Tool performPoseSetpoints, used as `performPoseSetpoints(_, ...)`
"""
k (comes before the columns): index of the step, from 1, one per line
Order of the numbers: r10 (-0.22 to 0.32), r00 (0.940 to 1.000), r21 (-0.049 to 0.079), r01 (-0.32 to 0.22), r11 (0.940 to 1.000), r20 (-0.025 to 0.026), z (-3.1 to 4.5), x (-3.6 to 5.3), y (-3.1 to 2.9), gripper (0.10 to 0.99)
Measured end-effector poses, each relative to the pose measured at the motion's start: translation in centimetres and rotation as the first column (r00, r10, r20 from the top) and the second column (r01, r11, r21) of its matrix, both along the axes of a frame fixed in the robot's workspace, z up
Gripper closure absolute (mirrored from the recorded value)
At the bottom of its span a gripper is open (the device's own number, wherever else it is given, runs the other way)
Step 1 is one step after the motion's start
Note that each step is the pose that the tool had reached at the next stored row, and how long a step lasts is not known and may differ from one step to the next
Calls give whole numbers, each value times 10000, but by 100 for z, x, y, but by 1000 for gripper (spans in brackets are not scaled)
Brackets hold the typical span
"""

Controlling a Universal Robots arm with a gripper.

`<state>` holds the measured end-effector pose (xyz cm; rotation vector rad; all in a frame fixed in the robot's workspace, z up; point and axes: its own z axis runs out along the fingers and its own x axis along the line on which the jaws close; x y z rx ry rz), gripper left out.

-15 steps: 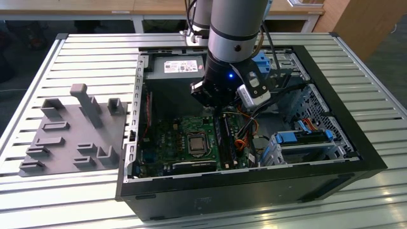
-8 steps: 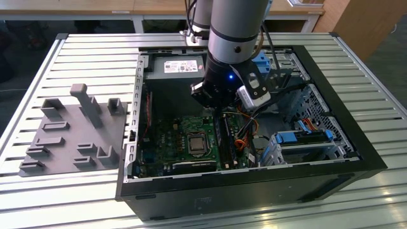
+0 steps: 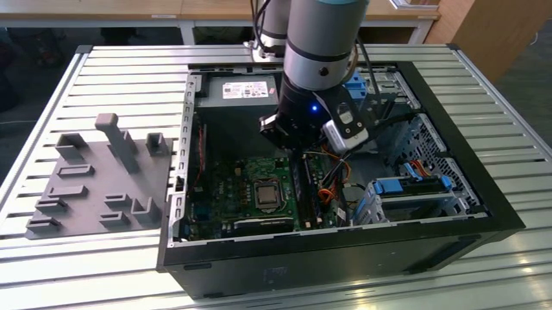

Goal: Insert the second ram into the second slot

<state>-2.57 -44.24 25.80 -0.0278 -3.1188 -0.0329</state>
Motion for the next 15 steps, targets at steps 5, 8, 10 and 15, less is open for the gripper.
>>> performPoseSetpoints(5, -14, 10000, -1, 14, 10000, -4, -31, 8, -16, 965)
performPoseSetpoints(8, -21, 10000, 1, 21, 10000, -4, -45, 8, -57, 965)
performPoseSetpoints(10, -22, 10000, 2, 22, 10000, -4, -58, 7, -73, 965)
performPoseSetpoints(15, -21, 10000, 0, 21, 10000, -5, -81, 24, -74, 965)
